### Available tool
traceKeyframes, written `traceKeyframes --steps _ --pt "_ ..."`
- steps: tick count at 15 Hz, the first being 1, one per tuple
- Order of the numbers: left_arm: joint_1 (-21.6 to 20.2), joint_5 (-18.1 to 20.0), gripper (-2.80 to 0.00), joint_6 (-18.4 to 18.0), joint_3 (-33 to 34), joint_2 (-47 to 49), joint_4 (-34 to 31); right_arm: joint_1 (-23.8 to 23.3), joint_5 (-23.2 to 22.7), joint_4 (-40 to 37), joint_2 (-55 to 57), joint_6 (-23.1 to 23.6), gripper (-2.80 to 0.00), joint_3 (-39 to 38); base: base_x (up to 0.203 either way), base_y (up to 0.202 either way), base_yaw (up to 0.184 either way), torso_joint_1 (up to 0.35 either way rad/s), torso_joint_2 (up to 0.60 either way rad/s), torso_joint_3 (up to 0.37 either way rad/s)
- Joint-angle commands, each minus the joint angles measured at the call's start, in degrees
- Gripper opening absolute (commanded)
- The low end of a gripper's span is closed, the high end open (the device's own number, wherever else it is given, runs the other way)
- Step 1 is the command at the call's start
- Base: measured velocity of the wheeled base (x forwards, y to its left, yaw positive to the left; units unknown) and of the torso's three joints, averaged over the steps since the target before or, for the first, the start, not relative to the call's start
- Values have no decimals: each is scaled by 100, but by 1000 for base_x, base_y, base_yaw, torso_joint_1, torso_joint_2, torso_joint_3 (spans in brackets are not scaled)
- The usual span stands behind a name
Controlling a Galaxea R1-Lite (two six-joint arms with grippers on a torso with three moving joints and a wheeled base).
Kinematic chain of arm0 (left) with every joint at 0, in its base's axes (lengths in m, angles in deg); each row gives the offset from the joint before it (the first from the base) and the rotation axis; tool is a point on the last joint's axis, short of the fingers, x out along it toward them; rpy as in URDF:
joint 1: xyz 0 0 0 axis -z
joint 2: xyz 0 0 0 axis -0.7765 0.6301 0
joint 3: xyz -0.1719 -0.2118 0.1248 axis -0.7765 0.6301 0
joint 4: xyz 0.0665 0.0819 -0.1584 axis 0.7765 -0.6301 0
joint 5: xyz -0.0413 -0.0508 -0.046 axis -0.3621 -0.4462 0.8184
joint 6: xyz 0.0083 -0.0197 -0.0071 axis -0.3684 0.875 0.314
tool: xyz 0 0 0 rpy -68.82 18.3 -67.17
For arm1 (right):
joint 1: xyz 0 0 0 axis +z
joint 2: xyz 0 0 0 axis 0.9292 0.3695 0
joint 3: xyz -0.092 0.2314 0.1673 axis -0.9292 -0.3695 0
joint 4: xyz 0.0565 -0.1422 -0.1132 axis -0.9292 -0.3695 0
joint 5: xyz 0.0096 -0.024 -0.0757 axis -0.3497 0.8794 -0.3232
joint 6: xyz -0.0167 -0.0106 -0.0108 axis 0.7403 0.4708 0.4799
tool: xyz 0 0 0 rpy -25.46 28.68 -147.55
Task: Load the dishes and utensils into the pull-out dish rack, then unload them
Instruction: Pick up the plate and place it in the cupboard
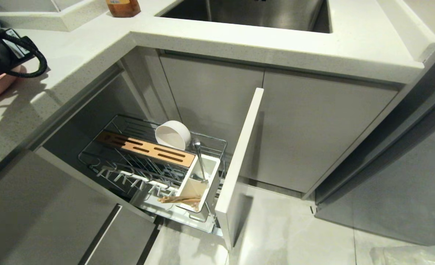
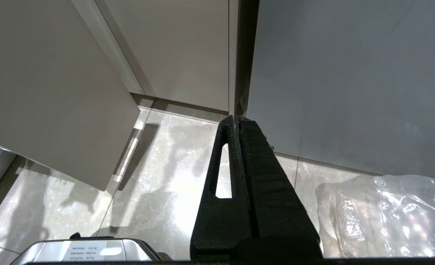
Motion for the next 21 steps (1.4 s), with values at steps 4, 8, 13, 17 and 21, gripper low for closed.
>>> traceKeyframes --steps 4,8,13,17,21 --pt "-2 -41 -280 20 -1 2 -21 8 2 -6 -2 0 -280 -18 0 0 0 0 0 0" --pt "-2 -41 -280 20 -1 -6 -21 0 1 -5 -2 0 -280 -11 0 0 0 0 0 0" --pt "4 -41 -280 20 -1 -34 -21 5 0 2 -2 0 -280 -10 0 0 0 0 0 0" --pt "17 -33 -280 53 -1 -284 9 0 0 1 -2 0 -280 -17 0 0 0 0 0 0" --pt "25 -32 -280 164 8 -690 92 2 2 2 -2 0 -280 -16 0 0 0 0 0 0"
